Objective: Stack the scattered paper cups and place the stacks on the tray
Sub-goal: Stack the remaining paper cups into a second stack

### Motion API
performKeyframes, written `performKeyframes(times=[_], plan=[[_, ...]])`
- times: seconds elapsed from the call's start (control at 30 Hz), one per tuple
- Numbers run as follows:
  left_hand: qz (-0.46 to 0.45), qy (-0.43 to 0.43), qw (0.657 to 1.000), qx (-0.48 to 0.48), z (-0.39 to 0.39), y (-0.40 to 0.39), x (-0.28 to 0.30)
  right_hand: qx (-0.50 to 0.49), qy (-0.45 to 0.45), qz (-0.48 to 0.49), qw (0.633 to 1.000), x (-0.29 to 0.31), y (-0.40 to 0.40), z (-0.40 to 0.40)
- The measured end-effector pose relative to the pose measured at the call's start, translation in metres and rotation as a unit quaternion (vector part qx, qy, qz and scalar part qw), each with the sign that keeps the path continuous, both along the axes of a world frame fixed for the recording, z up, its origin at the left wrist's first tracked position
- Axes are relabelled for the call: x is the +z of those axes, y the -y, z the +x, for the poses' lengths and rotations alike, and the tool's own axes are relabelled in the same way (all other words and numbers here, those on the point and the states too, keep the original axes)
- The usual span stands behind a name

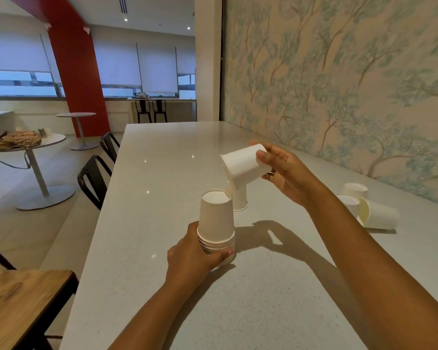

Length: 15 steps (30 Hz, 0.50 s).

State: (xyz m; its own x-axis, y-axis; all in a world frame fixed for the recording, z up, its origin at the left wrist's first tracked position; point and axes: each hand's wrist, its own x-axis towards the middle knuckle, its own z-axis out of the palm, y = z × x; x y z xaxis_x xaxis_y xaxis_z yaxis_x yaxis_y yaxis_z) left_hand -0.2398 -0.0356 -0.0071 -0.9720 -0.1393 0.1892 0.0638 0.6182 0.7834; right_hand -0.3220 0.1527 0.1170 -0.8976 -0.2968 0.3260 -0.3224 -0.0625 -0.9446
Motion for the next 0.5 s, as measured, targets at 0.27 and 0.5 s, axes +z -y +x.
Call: performKeyframes(times=[0.27,0.5], plan=[[-0.017,-0.008,1.000,0.007,-0.002,0.002,-0.003,-0.058,-0.135,0.158,0.977,0.011,0.027,0.027],[-0.017,-0.008,1.000,0.016,-0.003,-0.001,-0.004,-0.075,-0.237,0.280,0.927,-0.017,0.054,0.031]])
